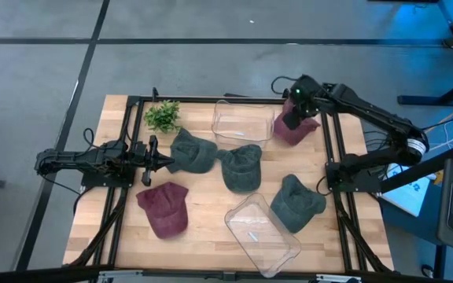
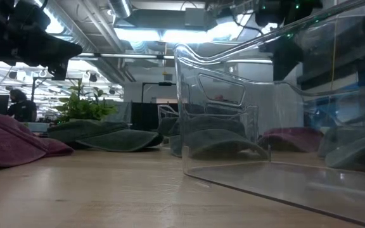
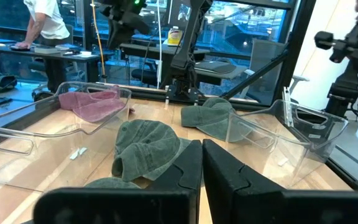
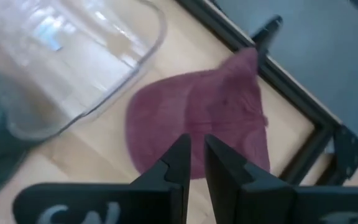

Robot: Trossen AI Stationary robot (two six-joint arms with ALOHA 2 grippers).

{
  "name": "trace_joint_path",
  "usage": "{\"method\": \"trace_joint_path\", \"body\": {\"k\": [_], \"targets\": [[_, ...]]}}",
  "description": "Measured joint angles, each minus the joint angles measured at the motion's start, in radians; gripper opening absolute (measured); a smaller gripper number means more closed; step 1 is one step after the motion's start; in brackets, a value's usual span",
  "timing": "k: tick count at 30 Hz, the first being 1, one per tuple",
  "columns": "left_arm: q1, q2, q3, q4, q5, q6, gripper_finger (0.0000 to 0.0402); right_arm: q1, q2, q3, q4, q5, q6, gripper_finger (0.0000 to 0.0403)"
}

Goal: Pick & Place hat
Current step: Put the top red cap into the top transparent bin

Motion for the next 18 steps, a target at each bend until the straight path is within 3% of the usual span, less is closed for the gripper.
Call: {"method": "trace_joint_path", "body": {"k": [8,12,18], "targets": [[0.0,0.0,0.0,0.0,0.0,0.0,0.0011,-0.135,0.022,0.0,0.005,-0.001,0.108,0.0046],[0.0,0.0,0.0,0.0,0.0,0.0,0.0013,-0.191,0.042,0.0,0.005,-0.055,0.171,0.0046],[0.0,0.0,0.0,0.0,0.0,0.0,0.001,-0.24,0.092,0.0,0.006,-0.088,0.155,0.0058]]}}
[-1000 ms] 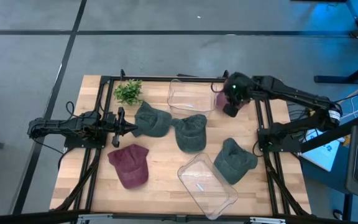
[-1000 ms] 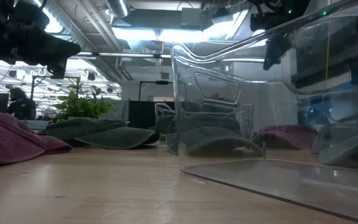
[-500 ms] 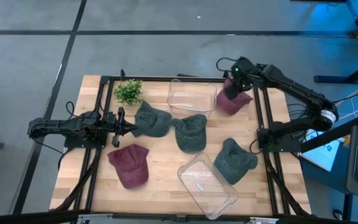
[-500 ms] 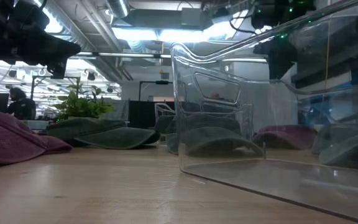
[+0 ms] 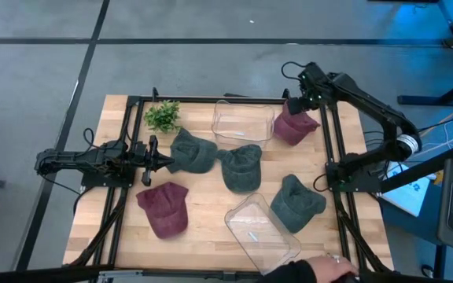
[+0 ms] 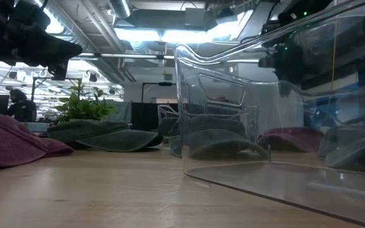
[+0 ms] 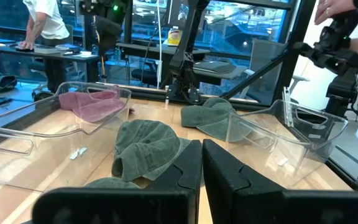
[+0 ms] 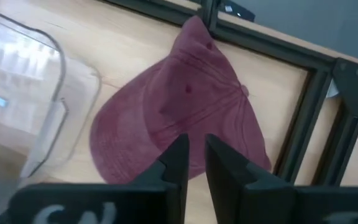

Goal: Pick & Place hat
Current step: Put the top red cap into the top transparent bin

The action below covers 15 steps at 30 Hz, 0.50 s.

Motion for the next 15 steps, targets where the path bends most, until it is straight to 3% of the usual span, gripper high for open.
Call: {"method": "trace_joint_path", "body": {"k": [4,8,12,15], "targets": [[0.0,0.0,0.0,0.0,0.0,0.0,0.0013,-0.017,0.042,0.0,-0.004,-0.025,-0.044,0.0099],[0.0,0.0,0.0,0.0,0.0,0.0,0.001,-0.025,0.083,0.0,0.047,-0.034,-0.056,0.0165],[0.0,0.0,0.0,0.0,0.0,0.0,0.0008,-0.036,0.131,0.0,0.134,0.036,-0.086,0.0229],[0.0,0.0,0.0,0.0,0.0,0.0,0.001,-0.047,0.171,0.0,0.163,0.058,-0.14,0.0255]]}}
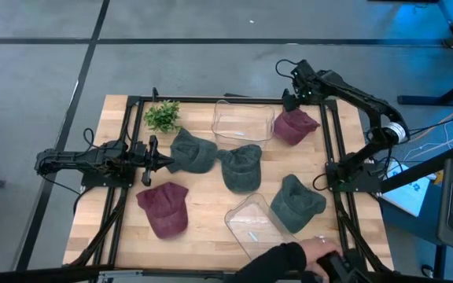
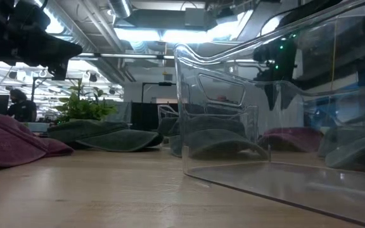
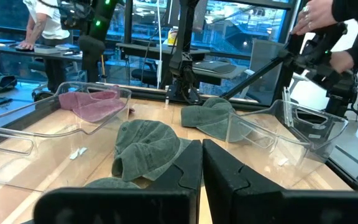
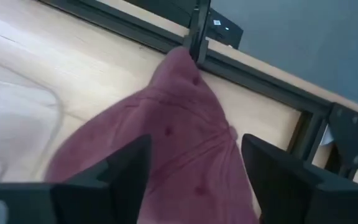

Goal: Pick & Place hat
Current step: Put the top red cap into the top transparent bin

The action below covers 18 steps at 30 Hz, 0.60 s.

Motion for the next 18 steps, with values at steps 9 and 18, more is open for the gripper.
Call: {"method": "trace_joint_path", "body": {"k": [9,18], "targets": [[0.0,0.0,0.0,0.0,0.0,0.0,0.001,-0.041,0.113,0.0,-0.048,0.032,-0.076,0.0248],[0.0,0.0,0.0,0.0,0.0,0.0,0.0011,-0.073,0.147,0.0,-0.087,0.031,-0.118,0.0231]]}}
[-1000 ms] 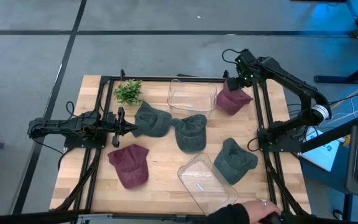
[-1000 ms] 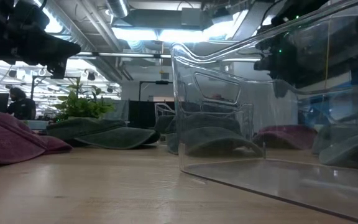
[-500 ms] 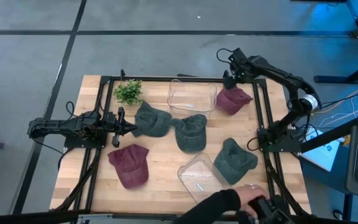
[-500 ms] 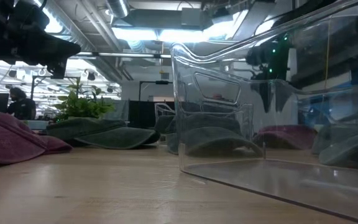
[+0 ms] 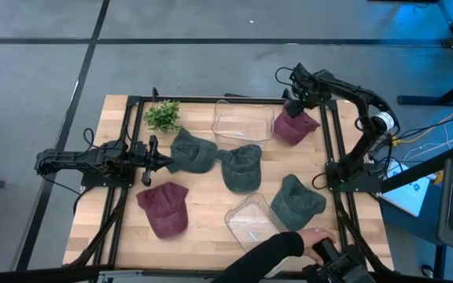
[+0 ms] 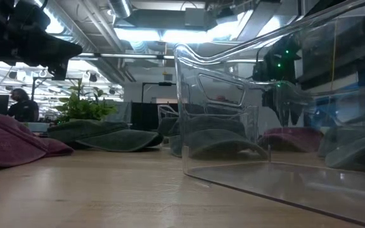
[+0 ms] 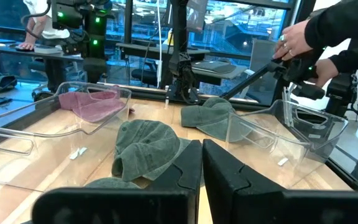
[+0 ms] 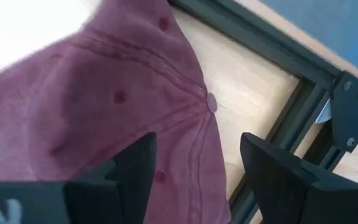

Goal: Pick & Place hat
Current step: Put the top red cap into the top transparent bin

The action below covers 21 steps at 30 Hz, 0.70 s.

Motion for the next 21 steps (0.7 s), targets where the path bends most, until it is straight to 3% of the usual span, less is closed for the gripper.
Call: {"method": "trace_joint_path", "body": {"k": [21], "targets": [[0.0,0.0,0.0,0.0,0.0,0.0,0.0012,-0.069,0.129,0.0,0.07,-0.054,-0.026,0.023]]}}
